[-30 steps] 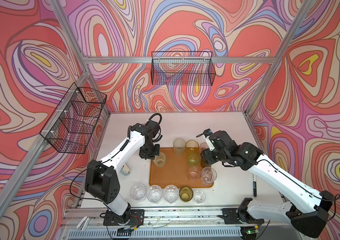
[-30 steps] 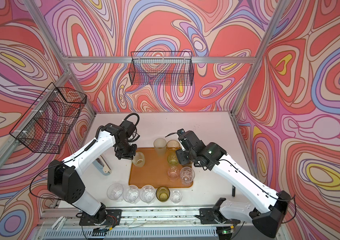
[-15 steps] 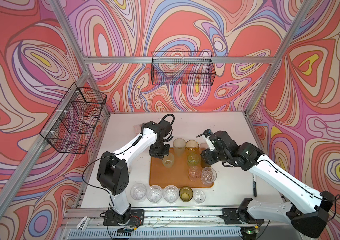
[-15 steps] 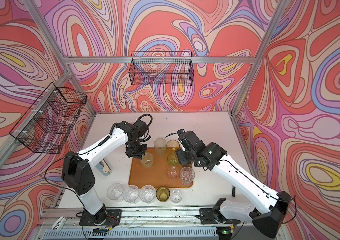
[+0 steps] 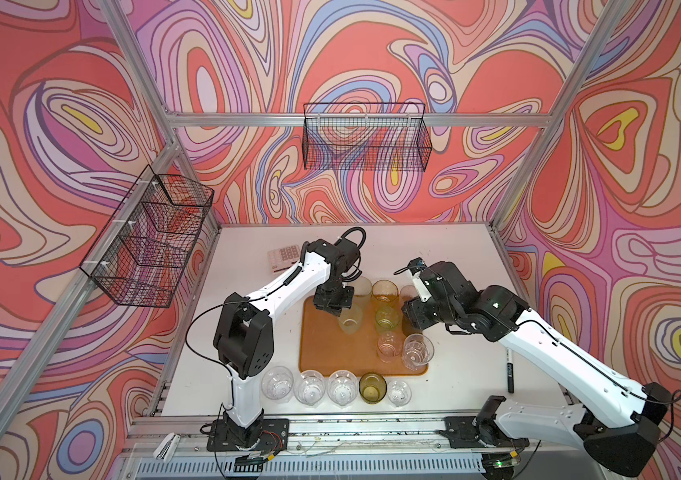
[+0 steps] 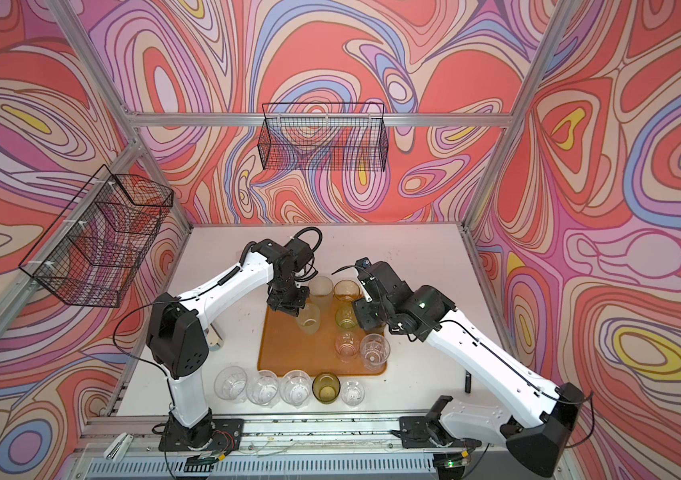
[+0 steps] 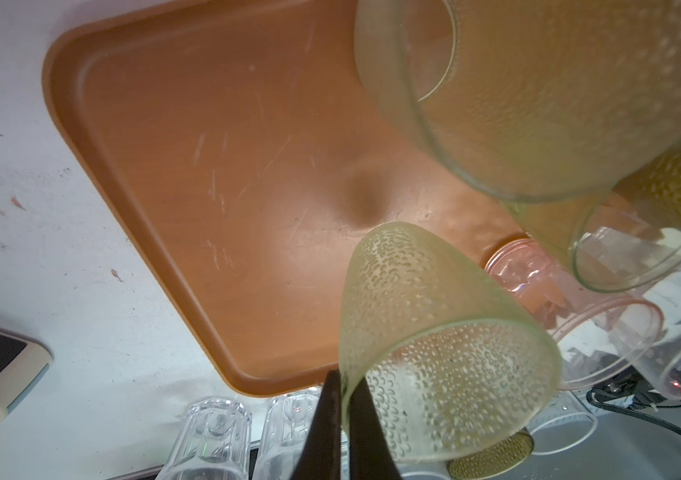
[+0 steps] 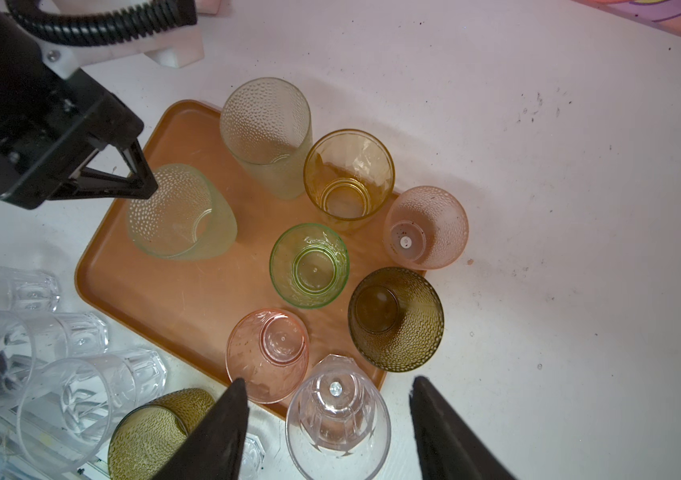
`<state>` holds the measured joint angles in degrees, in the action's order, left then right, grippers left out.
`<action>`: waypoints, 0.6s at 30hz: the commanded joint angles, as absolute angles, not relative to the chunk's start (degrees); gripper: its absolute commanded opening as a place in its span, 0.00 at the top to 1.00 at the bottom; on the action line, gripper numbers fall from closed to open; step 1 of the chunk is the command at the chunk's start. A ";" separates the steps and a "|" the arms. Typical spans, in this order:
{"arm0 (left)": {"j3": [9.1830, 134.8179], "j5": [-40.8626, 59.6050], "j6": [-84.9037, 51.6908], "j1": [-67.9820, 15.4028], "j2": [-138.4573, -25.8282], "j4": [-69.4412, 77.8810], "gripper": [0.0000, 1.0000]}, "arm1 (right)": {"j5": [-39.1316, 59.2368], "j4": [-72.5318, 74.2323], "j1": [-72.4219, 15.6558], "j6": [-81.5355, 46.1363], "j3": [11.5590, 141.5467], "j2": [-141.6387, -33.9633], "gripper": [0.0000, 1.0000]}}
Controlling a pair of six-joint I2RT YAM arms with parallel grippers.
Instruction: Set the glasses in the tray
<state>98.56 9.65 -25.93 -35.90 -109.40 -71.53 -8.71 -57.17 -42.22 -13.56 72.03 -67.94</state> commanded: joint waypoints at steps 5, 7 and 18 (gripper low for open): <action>104.58 9.82 -26.80 -37.40 -114.02 -74.53 1.00 | -8.36 -56.67 -42.63 -13.54 71.63 -67.30 0.36; 105.25 9.93 -26.85 -37.52 -114.68 -74.62 1.00 | -8.48 -56.73 -42.58 -13.59 71.43 -67.14 0.36; 106.13 9.66 -27.83 -38.48 -116.91 -73.91 1.00 | -8.78 -56.78 -42.62 -13.54 71.01 -66.82 0.36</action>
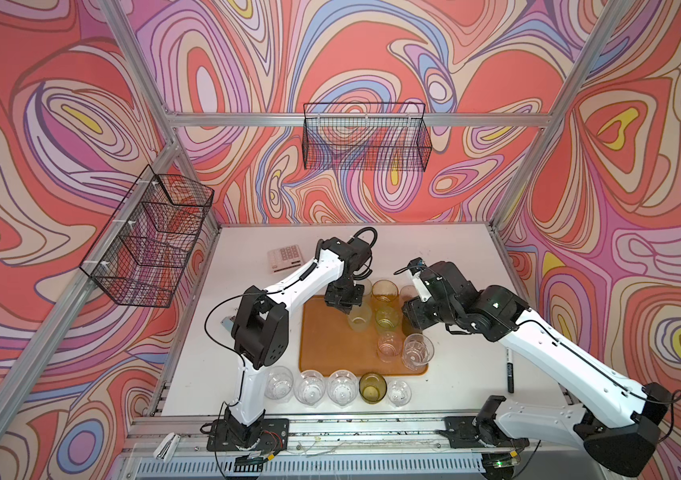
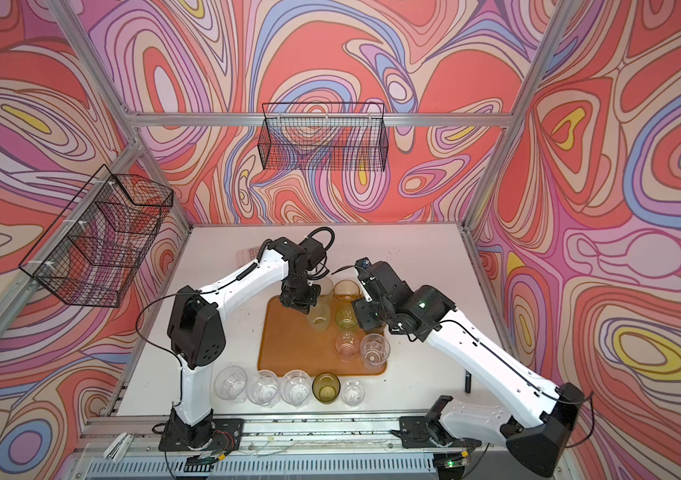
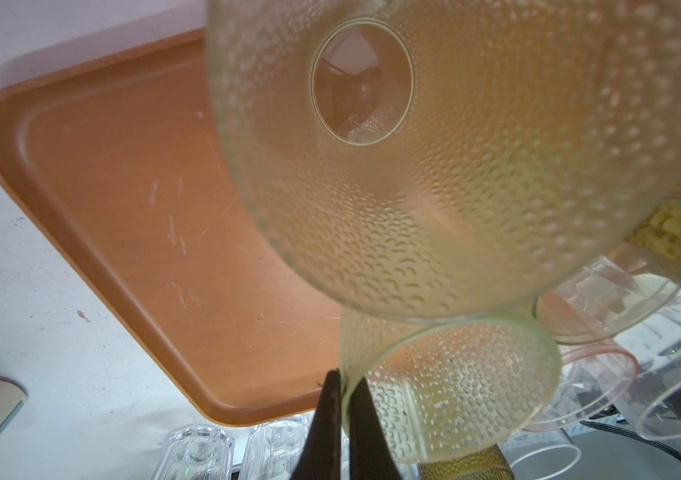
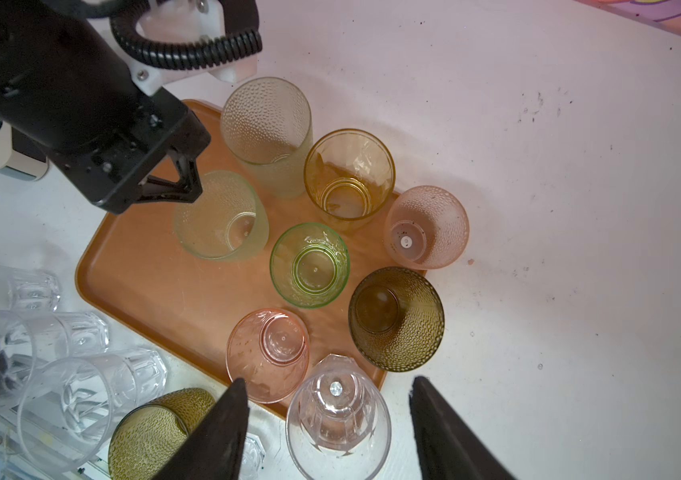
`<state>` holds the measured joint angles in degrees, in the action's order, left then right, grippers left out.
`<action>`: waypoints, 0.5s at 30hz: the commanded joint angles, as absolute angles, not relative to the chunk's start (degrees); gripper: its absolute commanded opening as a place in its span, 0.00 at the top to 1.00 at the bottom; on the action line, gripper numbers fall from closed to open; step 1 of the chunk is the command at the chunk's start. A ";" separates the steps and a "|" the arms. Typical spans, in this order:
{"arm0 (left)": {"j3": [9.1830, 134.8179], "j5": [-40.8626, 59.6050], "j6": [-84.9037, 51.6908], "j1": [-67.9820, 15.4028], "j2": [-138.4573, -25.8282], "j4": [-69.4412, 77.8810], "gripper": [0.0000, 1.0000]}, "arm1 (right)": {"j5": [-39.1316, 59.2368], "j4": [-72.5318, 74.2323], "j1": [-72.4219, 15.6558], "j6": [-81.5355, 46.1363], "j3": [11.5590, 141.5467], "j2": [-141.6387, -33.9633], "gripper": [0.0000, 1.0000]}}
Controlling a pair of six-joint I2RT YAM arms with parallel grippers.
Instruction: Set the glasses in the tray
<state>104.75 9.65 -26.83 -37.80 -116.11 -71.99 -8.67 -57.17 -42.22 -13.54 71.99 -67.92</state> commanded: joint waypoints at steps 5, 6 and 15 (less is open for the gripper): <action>106.49 9.98 -28.30 -38.84 -117.33 -72.86 1.00 | -8.67 -56.70 -42.63 -13.54 70.75 -66.79 0.36; 106.81 9.98 -28.28 -38.92 -117.49 -72.86 1.00 | -8.70 -56.79 -42.61 -13.54 70.76 -66.77 0.36; 108.15 9.75 -28.39 -39.55 -119.15 -73.02 1.00 | -8.73 -56.96 -42.63 -13.54 70.66 -66.49 0.36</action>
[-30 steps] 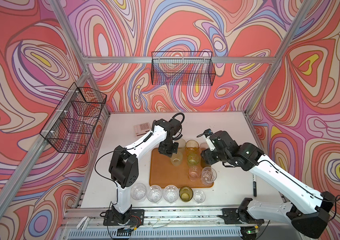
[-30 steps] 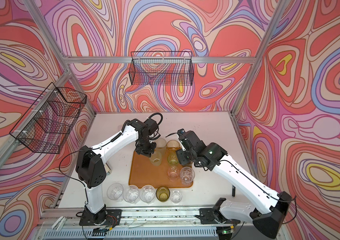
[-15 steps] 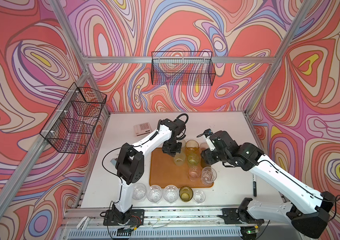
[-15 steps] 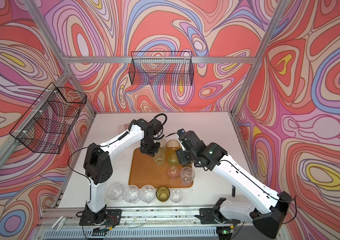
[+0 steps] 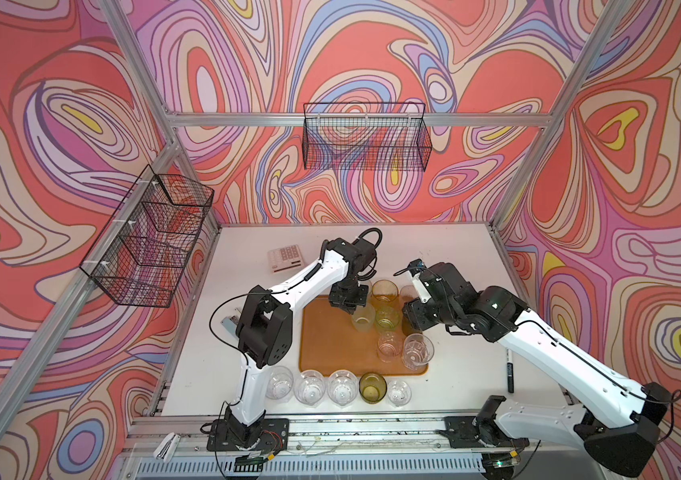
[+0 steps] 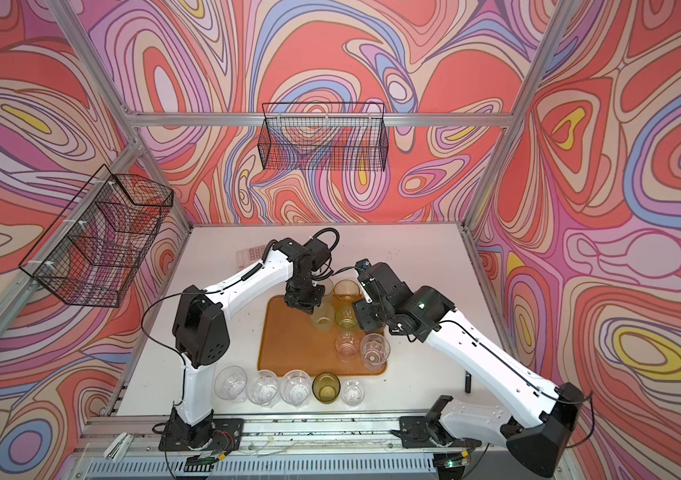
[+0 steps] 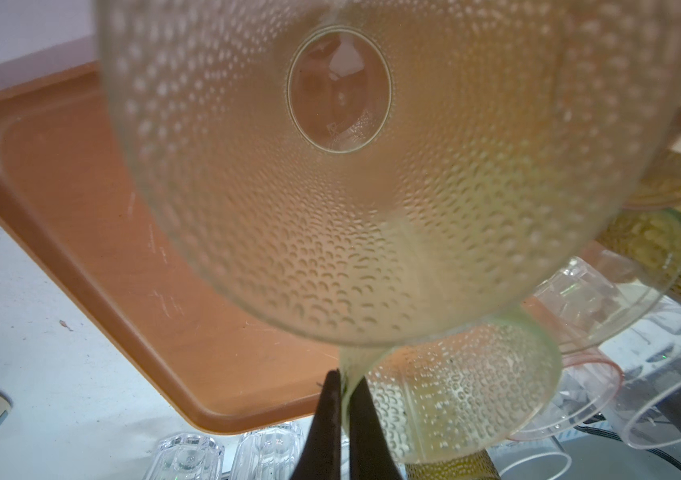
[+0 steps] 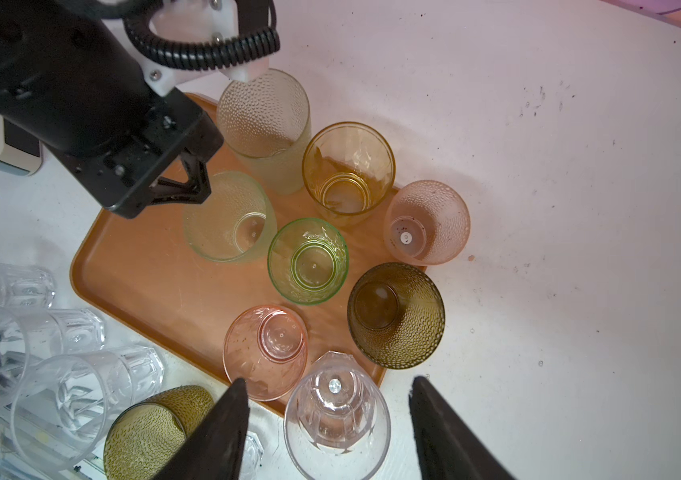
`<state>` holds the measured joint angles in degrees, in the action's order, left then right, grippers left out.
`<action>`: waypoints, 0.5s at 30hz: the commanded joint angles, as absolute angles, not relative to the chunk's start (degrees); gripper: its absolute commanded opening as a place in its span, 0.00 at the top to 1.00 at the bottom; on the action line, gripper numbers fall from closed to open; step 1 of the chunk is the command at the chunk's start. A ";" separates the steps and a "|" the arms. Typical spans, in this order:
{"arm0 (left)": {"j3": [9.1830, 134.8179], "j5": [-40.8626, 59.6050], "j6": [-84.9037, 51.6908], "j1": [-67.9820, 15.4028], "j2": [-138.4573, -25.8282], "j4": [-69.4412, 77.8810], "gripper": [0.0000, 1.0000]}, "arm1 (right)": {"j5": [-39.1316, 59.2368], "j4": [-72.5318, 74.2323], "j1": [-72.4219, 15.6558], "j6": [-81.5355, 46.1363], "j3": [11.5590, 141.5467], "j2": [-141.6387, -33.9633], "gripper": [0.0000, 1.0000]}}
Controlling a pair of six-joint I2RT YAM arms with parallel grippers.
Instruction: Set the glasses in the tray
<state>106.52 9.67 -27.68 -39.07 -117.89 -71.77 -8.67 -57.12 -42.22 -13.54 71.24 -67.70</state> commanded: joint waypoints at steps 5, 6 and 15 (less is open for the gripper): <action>108.11 9.13 -28.48 -39.72 -119.70 -73.08 1.00 | -8.71 -57.08 -42.63 -13.54 70.53 -66.36 0.36; 108.18 8.98 -28.47 -39.71 -119.71 -73.04 1.00 | -8.78 -57.04 -42.63 -13.54 70.51 -66.36 0.36; 108.02 6.93 -28.65 -39.73 -120.16 -73.48 1.00 | -8.66 -57.04 -42.63 -13.54 70.49 -66.35 0.36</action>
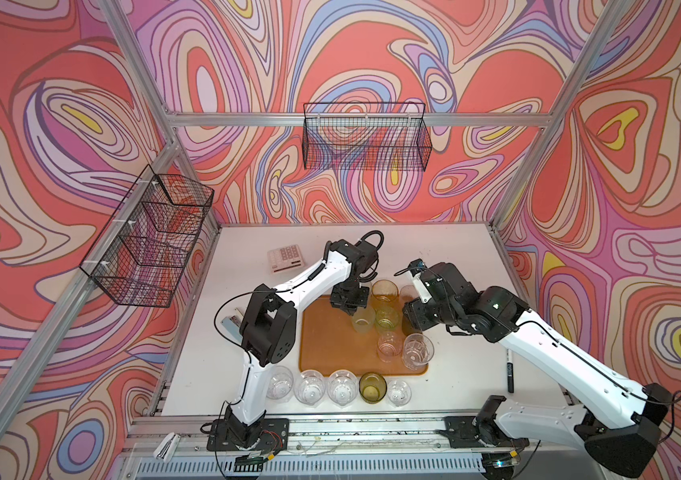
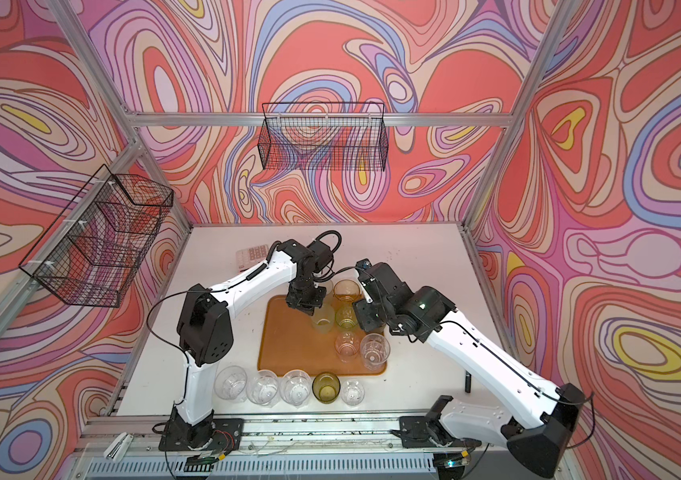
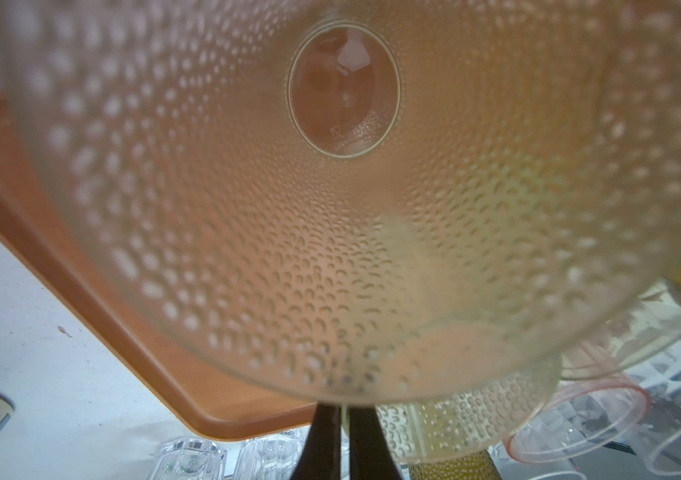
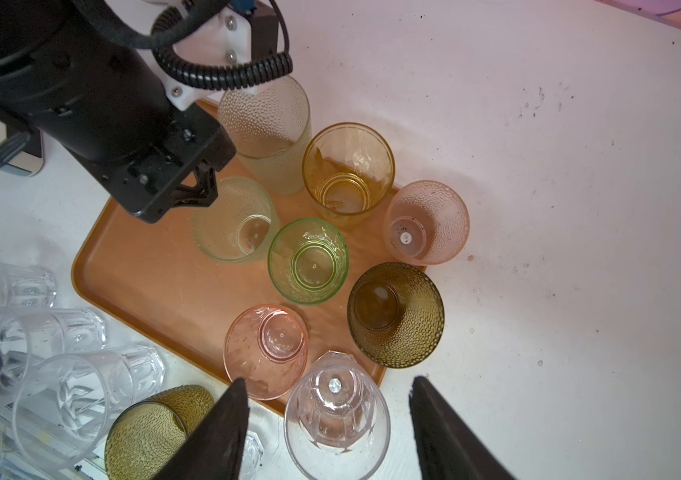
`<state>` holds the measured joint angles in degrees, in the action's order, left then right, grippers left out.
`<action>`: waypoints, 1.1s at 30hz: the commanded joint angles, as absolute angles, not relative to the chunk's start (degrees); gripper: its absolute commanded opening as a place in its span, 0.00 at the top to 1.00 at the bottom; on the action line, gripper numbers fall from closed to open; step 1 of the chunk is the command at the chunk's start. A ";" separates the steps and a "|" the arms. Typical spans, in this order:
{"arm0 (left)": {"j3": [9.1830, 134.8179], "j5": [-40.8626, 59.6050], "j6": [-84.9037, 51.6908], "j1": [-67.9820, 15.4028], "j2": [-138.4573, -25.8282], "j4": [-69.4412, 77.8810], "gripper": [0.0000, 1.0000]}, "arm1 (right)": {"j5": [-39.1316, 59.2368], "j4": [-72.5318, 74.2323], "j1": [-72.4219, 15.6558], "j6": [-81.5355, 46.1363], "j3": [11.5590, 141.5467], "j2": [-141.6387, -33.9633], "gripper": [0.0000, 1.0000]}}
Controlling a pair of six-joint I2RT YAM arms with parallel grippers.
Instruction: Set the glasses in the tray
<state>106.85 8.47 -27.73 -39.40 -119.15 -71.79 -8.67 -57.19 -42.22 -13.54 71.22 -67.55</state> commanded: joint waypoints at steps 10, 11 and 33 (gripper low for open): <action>107.37 6.60 -28.74 -39.77 -120.60 -72.55 0.99 | -8.52 -57.14 -42.63 -13.54 70.52 -66.36 0.36; 107.24 6.82 -28.74 -39.81 -120.59 -72.42 0.99 | -8.52 -57.13 -42.65 -13.54 70.54 -66.36 0.36; 106.51 8.02 -28.76 -39.79 -121.37 -71.33 0.93 | -8.61 -57.14 -42.63 -13.54 70.47 -66.34 0.37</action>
